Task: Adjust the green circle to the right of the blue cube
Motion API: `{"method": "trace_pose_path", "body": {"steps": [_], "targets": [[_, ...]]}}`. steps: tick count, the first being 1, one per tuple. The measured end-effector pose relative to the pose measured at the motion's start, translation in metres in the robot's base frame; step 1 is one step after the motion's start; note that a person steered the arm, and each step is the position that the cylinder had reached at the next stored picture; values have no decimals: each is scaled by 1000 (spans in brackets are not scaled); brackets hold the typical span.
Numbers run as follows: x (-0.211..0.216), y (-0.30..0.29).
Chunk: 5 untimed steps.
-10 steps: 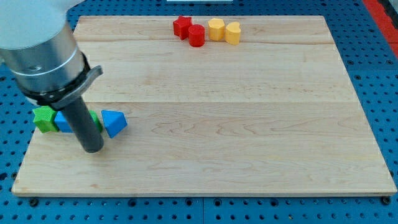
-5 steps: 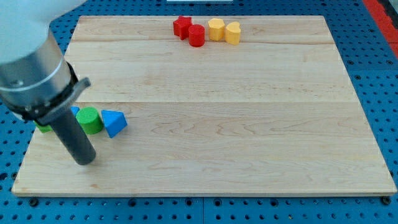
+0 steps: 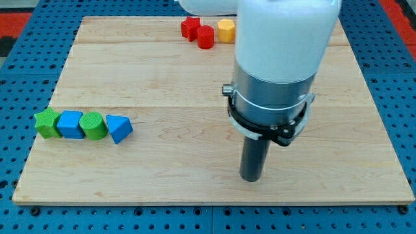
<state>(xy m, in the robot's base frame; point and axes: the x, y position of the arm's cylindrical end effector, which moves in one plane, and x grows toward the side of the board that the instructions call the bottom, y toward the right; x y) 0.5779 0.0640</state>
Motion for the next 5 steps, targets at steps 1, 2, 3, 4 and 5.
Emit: {"method": "trace_pose_path", "body": {"steps": [1, 2, 3, 4, 5], "targets": [[0, 13], [0, 23], [-2, 112], [-35, 226], [-63, 281]]}}
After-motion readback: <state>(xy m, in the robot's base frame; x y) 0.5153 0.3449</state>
